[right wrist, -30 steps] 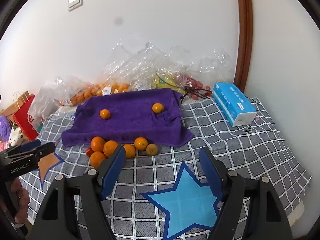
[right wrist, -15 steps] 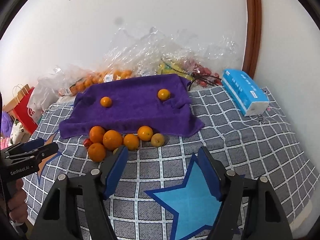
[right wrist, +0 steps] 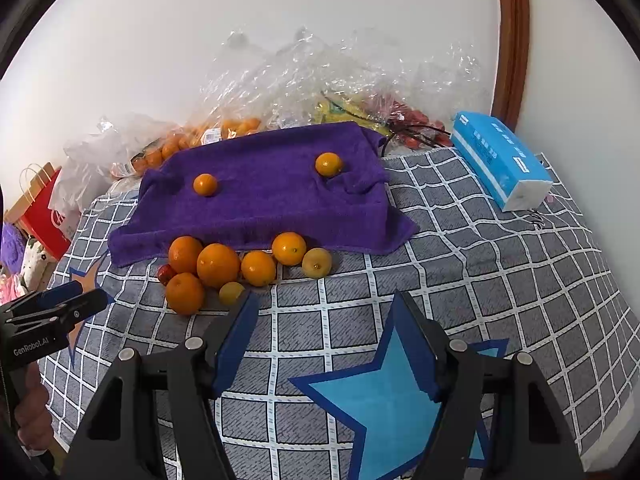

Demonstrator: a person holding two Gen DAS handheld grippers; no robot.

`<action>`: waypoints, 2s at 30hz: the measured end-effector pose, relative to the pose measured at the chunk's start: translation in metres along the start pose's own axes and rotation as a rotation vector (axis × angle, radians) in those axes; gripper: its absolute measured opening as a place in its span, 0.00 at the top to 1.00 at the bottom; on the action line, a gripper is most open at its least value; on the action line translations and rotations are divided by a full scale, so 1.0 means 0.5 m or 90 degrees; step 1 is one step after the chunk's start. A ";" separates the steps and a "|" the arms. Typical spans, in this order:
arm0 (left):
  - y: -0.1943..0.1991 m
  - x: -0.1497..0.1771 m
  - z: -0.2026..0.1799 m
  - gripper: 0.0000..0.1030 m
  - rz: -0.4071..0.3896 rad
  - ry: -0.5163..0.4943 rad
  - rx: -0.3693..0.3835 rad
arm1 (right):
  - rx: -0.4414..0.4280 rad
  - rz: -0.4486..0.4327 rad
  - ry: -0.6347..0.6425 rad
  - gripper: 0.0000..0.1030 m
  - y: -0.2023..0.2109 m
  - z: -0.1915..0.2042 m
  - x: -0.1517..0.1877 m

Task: Organize fruits
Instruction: 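Withdraw both tools back from the towel, then grasp the small yellow round fruit with the right tool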

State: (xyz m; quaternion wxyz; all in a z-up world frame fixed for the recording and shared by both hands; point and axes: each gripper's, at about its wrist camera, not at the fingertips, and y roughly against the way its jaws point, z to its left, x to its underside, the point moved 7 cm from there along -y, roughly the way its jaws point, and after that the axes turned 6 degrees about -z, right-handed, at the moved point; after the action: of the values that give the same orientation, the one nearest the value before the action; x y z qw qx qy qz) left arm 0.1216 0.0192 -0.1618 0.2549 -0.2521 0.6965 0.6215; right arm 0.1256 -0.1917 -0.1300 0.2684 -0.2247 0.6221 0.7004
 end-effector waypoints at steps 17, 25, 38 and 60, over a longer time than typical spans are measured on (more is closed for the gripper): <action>-0.085 -0.011 0.032 0.34 0.021 -0.010 -0.024 | 0.027 -0.001 0.017 0.38 -0.079 -0.001 -0.008; -0.101 -0.030 0.040 0.34 -0.002 -0.032 -0.029 | 0.029 0.023 0.025 0.42 -0.141 0.020 -0.009; -0.132 -0.014 0.053 0.34 0.018 -0.039 -0.003 | 0.063 0.039 0.056 0.52 -0.194 0.044 0.003; -0.147 -0.007 0.084 0.34 0.032 -0.018 -0.018 | 0.071 0.037 0.068 0.74 -0.207 0.046 0.020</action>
State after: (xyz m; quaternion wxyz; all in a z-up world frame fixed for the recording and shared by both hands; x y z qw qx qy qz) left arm 0.1749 0.0535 -0.2177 0.2453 -0.2295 0.6900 0.6411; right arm 0.1863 -0.1595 -0.2114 0.2261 -0.2281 0.6801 0.6590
